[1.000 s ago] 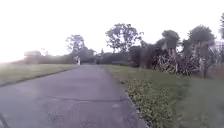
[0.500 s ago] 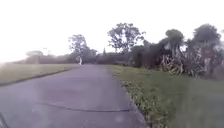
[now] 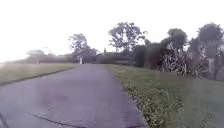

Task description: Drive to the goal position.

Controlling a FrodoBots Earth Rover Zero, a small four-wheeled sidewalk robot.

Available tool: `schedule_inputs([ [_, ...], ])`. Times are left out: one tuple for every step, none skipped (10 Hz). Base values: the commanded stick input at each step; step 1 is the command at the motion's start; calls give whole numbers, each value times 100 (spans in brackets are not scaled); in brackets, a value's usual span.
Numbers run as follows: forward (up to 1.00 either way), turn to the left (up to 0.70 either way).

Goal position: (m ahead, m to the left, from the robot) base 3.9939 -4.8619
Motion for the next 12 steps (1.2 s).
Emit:
schedule_inputs([
  [70,0],
  [70,0],
  [70,0],
  [70,0],
  [70,0],
  [70,0],
  [70,0],
  [70,0],
  [70,0],
  [70,0],
  [70,0],
  [70,0],
])
